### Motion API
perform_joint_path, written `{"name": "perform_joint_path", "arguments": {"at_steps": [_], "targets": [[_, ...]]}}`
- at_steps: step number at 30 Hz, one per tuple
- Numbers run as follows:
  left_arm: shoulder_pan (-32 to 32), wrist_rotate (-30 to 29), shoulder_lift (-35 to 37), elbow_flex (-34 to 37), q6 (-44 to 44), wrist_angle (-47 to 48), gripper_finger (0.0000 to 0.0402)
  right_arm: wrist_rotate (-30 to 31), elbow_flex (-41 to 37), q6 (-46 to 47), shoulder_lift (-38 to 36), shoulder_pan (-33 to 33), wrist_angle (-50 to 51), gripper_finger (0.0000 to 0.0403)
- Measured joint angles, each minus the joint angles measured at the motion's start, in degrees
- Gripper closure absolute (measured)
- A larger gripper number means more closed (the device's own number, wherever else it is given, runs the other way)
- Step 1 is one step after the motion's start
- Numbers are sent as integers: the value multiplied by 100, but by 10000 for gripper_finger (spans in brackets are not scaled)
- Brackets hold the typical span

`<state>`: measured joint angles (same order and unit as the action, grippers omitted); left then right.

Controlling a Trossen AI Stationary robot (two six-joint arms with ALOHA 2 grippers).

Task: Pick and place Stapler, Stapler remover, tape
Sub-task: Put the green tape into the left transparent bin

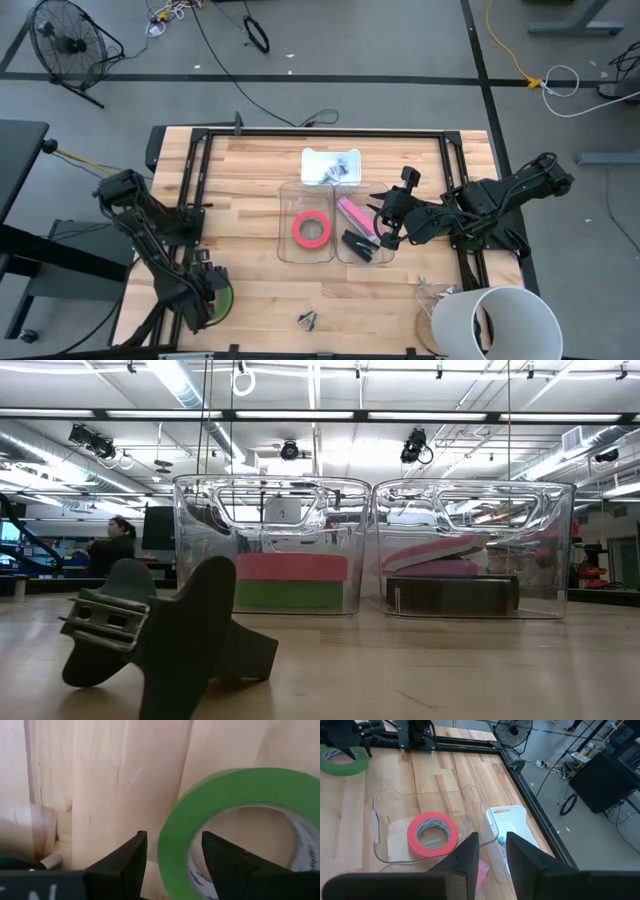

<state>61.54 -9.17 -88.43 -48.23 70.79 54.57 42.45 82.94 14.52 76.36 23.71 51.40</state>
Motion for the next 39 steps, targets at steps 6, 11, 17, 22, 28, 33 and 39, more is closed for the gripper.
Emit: {"name": "perform_joint_path", "arguments": {"at_steps": [6,11,17,22,28,33,39], "targets": [[0,-4,-375,0,-12,5,206,-3,0,9,0,2,0,305],[0,-24,-593,-20,8,-10,215,-2,0,4,0,2,0,305],[11,-240,-618,-13,27,-212,286,0,0,2,0,1,0,305],[-2,-131,-615,-13,36,-310,312,-2,0,2,0,1,0,305],[-138,-137,-530,-56,82,-372,312,3,0,-17,0,0,0,305],[-387,-178,-331,-336,25,-45,313,3,0,-61,2,1,4,305],[-661,-288,-91,-905,-91,819,313,11,0,-157,2,2,4,305]]}}
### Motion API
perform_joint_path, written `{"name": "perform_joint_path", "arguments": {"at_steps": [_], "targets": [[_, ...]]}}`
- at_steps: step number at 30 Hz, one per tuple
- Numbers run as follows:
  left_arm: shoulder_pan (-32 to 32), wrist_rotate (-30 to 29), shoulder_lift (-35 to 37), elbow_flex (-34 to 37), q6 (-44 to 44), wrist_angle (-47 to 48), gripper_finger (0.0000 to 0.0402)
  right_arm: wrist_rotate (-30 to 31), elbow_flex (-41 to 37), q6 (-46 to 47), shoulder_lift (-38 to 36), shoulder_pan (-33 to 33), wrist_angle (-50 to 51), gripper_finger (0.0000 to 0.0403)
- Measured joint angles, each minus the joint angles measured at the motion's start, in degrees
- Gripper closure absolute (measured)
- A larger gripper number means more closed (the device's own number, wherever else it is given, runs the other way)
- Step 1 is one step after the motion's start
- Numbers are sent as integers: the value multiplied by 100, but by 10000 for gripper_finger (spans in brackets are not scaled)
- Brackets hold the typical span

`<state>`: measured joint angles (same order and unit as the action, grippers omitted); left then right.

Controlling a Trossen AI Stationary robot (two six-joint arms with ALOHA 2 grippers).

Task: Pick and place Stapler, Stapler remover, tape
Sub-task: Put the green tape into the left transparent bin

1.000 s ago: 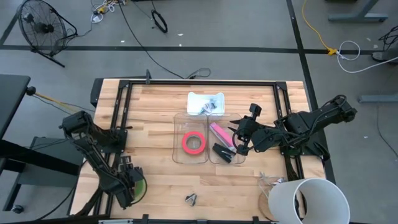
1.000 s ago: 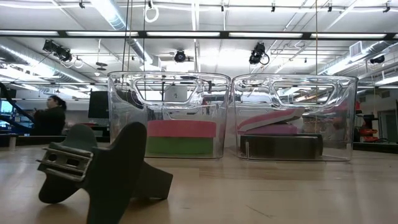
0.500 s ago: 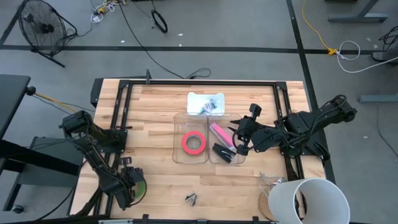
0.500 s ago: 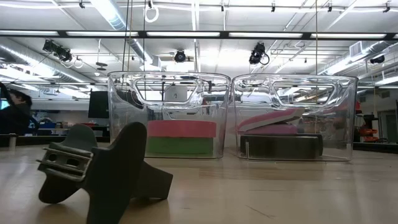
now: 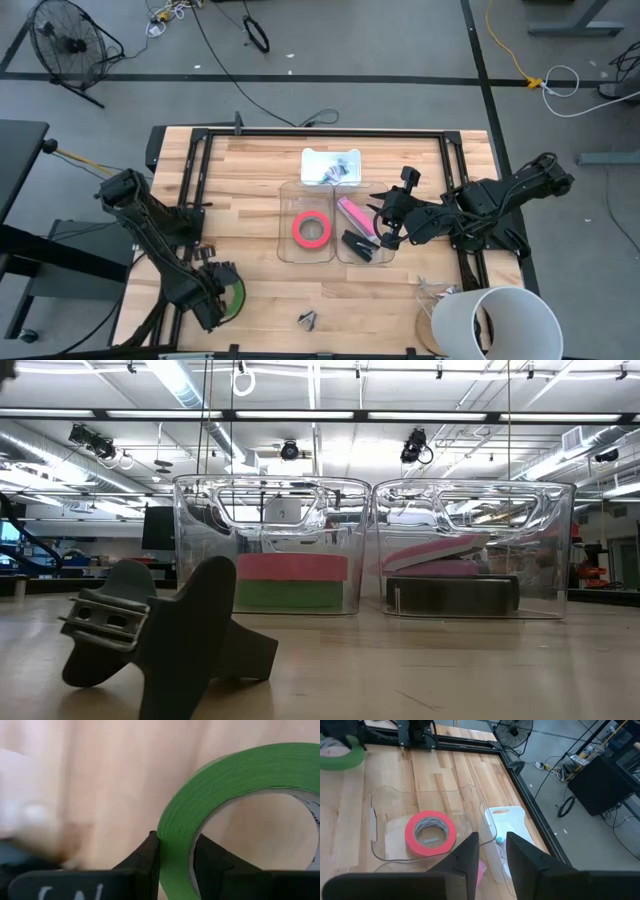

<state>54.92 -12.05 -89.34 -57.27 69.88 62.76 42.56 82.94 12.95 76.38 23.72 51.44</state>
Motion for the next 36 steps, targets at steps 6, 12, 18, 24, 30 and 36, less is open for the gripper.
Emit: {"name": "perform_joint_path", "arguments": {"at_steps": [6,12,18,24,30,36], "targets": [[-437,-346,11,-952,-52,1461,314,-7,0,-13,0,-1,0,305],[-1268,-717,15,-1731,-774,1758,314,-14,0,-72,0,0,0,305],[-2457,-1041,15,-2407,-1849,1748,314,-81,-2,-142,0,-1,0,305],[-3637,-1192,22,-3037,-3057,1496,314,-400,-2,-166,0,0,15,305],[-4784,-769,-199,-3080,-4063,227,315,-456,-2,-243,0,0,55,305],[-5425,-228,-766,-3075,-4517,21,315,-469,-2,-217,0,0,174,305]]}}
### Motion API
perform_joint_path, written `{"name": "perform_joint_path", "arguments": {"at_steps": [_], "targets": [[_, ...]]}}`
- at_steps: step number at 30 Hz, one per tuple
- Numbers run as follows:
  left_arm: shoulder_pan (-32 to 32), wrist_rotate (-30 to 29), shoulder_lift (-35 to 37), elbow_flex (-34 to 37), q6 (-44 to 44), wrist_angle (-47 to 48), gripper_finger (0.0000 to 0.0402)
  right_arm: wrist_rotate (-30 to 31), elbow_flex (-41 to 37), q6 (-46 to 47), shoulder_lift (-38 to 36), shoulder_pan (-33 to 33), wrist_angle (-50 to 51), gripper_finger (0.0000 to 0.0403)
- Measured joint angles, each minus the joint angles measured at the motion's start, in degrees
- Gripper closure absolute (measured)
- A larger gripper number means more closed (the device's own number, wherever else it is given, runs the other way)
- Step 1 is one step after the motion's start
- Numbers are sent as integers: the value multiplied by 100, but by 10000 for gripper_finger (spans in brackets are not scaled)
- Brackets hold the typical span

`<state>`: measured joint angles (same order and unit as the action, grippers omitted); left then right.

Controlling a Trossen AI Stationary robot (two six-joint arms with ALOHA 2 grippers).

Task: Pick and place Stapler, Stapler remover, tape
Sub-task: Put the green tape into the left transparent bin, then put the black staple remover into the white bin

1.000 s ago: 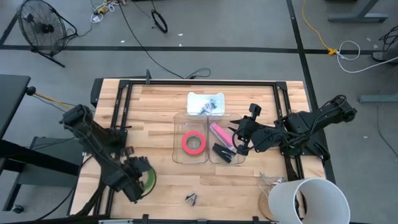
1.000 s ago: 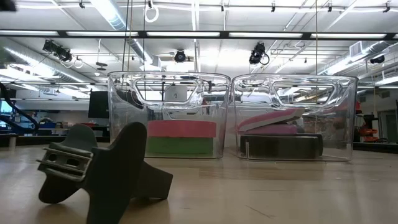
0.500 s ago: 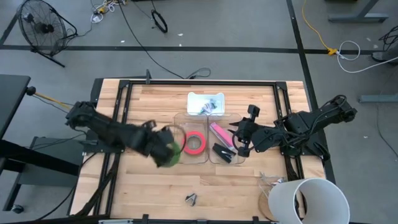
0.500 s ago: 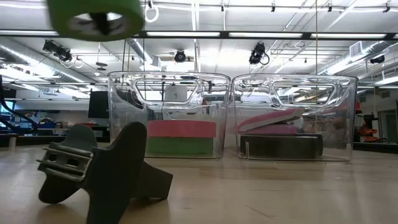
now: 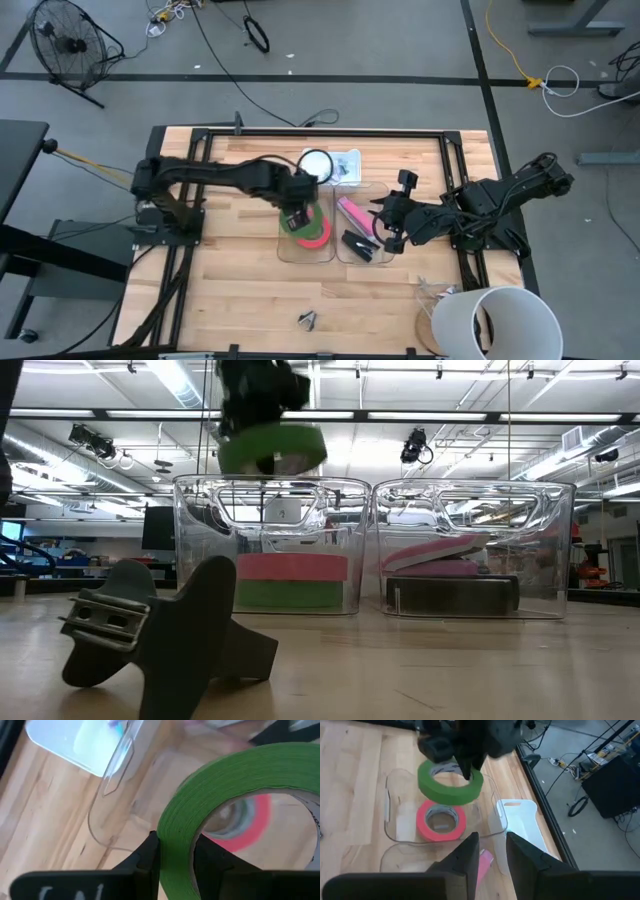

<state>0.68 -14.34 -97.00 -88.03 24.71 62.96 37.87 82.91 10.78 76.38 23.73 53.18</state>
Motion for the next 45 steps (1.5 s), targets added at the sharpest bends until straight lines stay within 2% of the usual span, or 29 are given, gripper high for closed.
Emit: {"name": "perform_joint_path", "arguments": {"at_steps": [10,23,25,30,33,38,45], "targets": [[-205,507,-891,2,-402,-239,315,5,-2,55,0,0,181,305],[-213,681,-1177,4,-503,-509,315,19,-2,54,0,0,221,305],[-213,669,-1177,4,-500,-577,294,17,-2,54,0,0,221,305],[-212,661,-1175,2,-446,-567,199,19,-2,53,0,0,221,305],[-209,658,-1175,2,-447,-571,168,17,-2,53,0,0,221,305],[-236,493,-1087,-119,-446,-318,156,19,-2,53,0,0,221,305],[-81,493,-952,-815,-164,370,176,21,-4,91,-2,0,280,305]]}}
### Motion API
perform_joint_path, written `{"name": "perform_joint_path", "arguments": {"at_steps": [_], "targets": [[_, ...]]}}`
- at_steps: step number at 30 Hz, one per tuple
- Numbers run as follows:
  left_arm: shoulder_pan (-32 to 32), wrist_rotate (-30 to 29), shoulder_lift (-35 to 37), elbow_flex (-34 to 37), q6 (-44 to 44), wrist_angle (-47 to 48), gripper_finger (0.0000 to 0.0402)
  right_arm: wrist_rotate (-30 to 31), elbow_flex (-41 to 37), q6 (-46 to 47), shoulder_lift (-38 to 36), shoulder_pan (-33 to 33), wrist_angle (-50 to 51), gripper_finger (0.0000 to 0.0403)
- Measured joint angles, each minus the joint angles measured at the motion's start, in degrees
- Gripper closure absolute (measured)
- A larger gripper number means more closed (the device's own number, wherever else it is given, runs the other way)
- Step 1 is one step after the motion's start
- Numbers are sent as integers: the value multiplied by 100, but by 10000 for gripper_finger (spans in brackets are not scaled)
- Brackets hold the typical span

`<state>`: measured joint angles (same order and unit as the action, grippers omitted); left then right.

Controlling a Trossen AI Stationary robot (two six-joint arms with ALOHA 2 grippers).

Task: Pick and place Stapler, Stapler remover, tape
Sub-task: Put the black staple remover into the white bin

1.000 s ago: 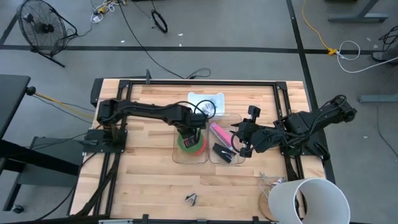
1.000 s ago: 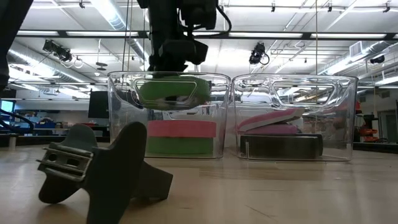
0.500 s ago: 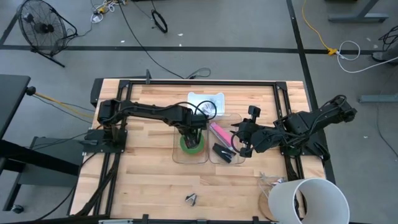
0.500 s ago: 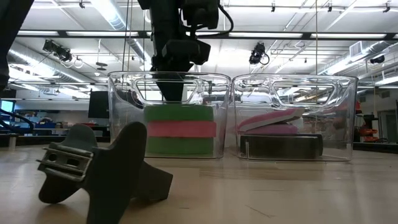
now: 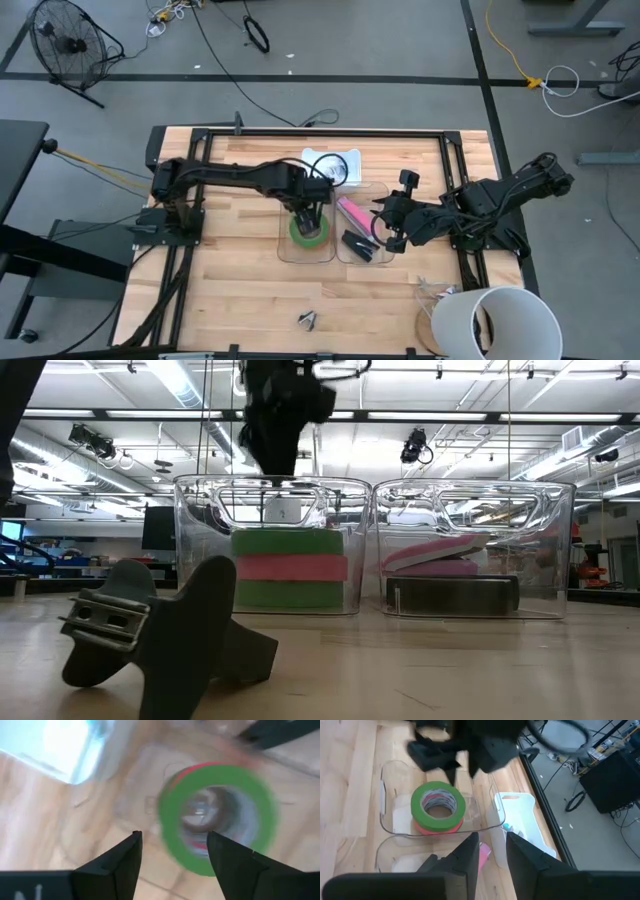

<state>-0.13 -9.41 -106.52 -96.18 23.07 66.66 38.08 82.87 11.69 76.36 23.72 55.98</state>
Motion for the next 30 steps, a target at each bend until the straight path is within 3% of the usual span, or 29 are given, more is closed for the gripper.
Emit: {"name": "perform_joint_path", "arguments": {"at_steps": [6,17,30], "targets": [[578,433,35,-226,296,-79,188,-2,-2,53,2,0,53,305],[2370,550,40,-217,1961,-113,191,0,-2,117,2,0,20,305],[3931,-772,-243,-213,3197,-1737,191,-28,-2,313,2,0,-12,305]]}}
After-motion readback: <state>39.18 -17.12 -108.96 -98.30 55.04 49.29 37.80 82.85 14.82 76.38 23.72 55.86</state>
